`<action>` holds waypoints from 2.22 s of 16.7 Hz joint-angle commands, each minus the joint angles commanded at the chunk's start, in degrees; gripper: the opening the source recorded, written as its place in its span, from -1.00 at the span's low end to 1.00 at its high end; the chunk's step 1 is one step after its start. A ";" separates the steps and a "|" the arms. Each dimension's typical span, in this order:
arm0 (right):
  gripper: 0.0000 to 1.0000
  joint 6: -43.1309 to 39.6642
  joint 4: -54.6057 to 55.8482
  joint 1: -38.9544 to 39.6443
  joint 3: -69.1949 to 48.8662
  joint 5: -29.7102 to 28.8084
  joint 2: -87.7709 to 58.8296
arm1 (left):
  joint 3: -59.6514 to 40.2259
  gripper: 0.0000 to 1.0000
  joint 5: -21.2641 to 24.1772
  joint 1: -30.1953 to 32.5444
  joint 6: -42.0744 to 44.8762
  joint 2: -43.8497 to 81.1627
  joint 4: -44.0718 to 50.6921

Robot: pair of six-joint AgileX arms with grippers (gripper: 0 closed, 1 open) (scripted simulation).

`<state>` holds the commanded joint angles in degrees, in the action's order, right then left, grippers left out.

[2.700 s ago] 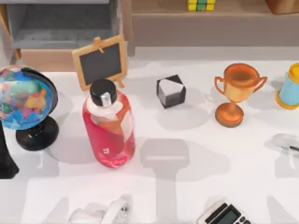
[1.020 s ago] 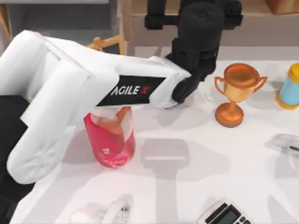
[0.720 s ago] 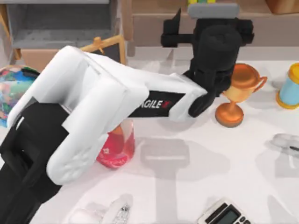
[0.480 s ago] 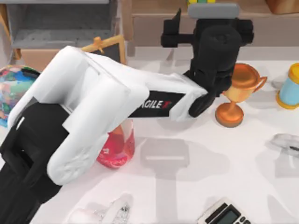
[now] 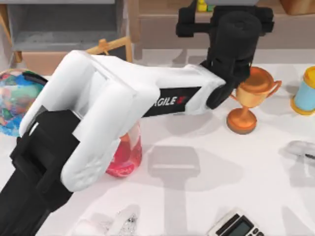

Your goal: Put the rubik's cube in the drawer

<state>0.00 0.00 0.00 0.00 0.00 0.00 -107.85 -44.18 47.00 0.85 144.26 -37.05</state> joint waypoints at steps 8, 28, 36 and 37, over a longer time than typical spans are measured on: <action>1.00 0.00 0.00 0.00 0.00 0.00 0.00 | -9.97 1.00 3.19 -3.15 -0.24 6.23 3.97; 1.00 0.00 0.00 0.00 0.00 0.00 0.00 | -9.97 -1.00 3.19 -3.15 -0.24 6.23 3.97; 1.00 0.00 0.00 0.00 0.00 0.00 0.00 | -12.34 -1.00 0.02 -2.86 -0.89 2.83 4.23; 1.00 0.00 0.00 0.00 0.00 0.00 0.00 | -12.58 -1.00 -1.09 -2.57 -1.25 1.57 3.84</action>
<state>0.00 0.00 0.00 0.00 0.00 0.00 -120.43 -45.27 44.43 -0.40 145.82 -33.21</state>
